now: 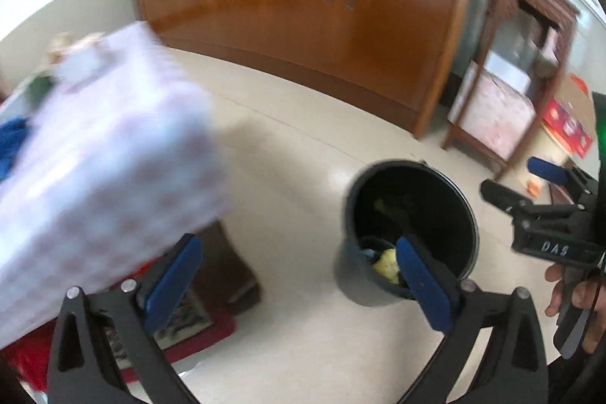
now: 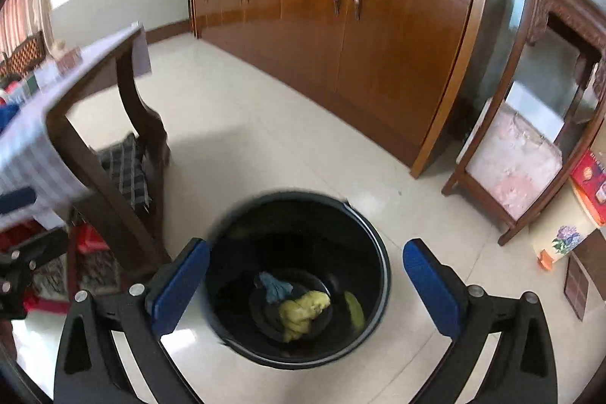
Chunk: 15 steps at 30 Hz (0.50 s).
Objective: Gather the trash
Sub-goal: 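Open both tools to drop the mask and cloth into the bin, then grasp the blue paper bowl with the left tool while the right tool grasps the blue towel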
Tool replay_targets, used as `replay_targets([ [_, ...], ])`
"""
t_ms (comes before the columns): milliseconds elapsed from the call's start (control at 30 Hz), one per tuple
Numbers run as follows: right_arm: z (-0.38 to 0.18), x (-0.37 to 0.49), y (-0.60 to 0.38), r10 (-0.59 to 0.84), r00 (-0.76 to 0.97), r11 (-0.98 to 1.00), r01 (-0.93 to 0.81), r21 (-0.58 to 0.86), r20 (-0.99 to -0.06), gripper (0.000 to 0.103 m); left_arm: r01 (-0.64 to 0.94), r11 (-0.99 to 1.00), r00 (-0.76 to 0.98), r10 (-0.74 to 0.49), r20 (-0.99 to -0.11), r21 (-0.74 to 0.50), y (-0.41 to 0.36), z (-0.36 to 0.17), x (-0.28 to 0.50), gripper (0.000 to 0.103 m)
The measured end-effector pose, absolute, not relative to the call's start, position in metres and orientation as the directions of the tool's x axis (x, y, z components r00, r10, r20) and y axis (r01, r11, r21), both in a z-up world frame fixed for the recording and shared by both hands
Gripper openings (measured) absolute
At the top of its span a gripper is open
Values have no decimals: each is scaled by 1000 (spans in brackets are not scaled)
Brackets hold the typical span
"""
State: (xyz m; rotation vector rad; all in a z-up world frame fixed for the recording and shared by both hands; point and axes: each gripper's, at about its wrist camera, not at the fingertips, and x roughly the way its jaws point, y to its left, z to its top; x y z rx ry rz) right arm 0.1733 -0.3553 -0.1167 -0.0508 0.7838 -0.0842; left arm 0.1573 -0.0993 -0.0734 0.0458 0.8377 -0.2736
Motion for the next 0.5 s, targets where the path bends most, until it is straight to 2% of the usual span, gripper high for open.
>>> replay_targets([
  [267, -73, 160, -279, -14, 773, 998, -30, -58, -635, 103, 118, 991, 698, -123, -706, -56, -21, -43, 134, 103],
  [500, -53, 137, -223, 44, 795, 994, -94, -51, -605, 103, 40, 996, 735, -83, -673, -80, 9, -35, 118, 103],
])
